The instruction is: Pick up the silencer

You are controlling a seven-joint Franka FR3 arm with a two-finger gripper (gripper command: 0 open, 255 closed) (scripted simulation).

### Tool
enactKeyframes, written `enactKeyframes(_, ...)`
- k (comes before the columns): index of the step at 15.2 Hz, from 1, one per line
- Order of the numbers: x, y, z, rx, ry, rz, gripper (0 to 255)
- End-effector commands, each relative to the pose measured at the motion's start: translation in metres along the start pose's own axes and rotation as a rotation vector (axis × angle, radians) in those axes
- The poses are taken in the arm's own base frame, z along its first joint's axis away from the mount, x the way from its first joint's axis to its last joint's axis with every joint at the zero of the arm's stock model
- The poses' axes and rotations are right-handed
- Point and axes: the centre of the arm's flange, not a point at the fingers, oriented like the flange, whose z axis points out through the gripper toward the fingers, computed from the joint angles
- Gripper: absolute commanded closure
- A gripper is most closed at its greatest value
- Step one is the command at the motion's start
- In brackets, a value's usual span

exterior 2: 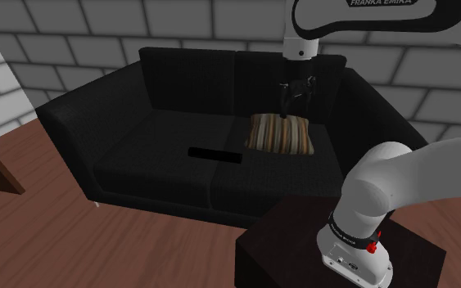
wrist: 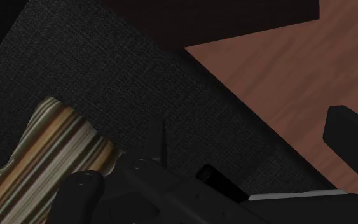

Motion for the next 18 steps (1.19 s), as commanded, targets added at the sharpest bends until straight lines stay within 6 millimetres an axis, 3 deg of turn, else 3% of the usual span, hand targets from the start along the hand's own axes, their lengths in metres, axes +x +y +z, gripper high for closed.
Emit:
enactKeyframes(1,0.0,0.0,0.0,0.0,0.0,0.0,0)
enactKeyframes(18,0.168,-0.028,0.132,-0.032,0.071,-0.266,0)
